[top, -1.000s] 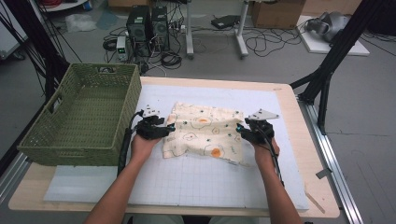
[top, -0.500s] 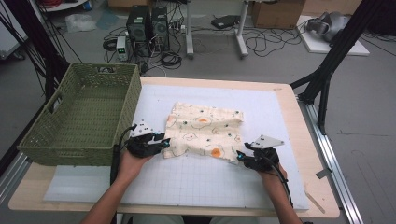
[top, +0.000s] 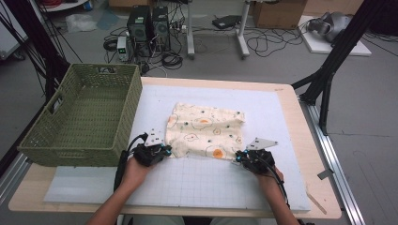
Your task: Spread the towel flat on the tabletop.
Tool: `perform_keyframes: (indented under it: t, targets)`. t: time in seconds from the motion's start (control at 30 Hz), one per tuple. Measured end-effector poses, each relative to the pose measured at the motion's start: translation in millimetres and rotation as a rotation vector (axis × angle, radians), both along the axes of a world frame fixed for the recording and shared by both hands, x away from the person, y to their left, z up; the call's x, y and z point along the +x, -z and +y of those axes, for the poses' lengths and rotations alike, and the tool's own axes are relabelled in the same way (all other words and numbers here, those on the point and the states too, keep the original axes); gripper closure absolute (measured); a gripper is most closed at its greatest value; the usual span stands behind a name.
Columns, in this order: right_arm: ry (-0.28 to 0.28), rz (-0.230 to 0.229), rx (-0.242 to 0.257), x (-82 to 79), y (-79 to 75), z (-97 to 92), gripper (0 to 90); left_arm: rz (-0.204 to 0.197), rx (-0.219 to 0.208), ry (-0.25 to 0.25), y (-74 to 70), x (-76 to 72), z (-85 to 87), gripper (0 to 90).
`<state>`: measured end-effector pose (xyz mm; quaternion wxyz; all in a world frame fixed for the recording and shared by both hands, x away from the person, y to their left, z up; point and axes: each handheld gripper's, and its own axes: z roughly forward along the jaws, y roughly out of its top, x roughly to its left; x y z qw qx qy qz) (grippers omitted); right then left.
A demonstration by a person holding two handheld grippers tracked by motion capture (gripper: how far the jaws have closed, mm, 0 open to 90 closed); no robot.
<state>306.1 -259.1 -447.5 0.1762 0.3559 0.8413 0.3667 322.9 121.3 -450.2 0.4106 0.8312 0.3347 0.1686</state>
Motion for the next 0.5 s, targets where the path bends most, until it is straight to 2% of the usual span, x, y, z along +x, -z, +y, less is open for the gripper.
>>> perform_keyframes:
  t: [0.03, 0.07, 0.13, 0.17, 0.33, 0.5]
  targets:
    - [-0.006, -0.003, -0.010, -0.7, -0.4, 0.6, 88.4, 0.007, -0.005, 0.003, -0.5, -0.7, 1.3, 88.5]
    - [-0.016, 0.025, -0.002, -1.4, -2.3, -1.2, 88.6, 0.017, -0.012, 0.006, -1.2, -1.8, 3.4, 88.6]
    - [-0.021, 0.034, -0.003, -3.1, -3.4, -2.3, 88.6, 0.033, -0.026, 0.015, -2.5, -5.3, 7.8, 88.6]
    - [-0.033, 0.038, -0.006, -8.7, -4.2, -4.5, 88.6, 0.039, -0.029, 0.020, -3.7, -7.3, 10.2, 88.6]
    - [-0.054, 0.052, 0.005, -19.7, -6.2, -9.6, 88.6, 0.045, -0.071, 0.050, -10.1, -18.1, 20.2, 88.6]
    - [-0.080, 0.027, 0.024, -35.0, -18.2, -11.6, 88.6, 0.032, -0.119, 0.071, -19.5, -30.6, 26.5, 88.6]
